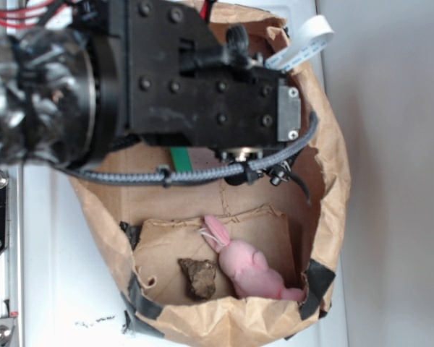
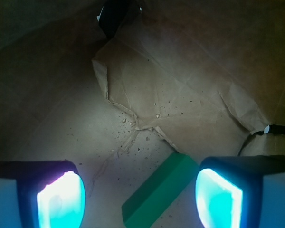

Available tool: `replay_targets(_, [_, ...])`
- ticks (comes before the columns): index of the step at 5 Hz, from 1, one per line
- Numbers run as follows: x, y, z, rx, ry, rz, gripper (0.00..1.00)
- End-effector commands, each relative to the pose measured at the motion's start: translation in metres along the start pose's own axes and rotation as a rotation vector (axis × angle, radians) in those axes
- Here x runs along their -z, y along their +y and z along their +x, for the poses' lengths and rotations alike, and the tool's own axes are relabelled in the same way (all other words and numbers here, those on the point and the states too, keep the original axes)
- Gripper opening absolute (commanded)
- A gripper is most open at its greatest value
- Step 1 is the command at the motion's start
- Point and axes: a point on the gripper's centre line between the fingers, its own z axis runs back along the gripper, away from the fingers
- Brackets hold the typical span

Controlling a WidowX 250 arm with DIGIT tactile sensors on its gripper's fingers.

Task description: Grab the green block.

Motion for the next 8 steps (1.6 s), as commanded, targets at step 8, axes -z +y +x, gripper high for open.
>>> replay_targets(8, [0.010, -0.005, 0.018, -0.547, 0.141, 0.010, 1.00])
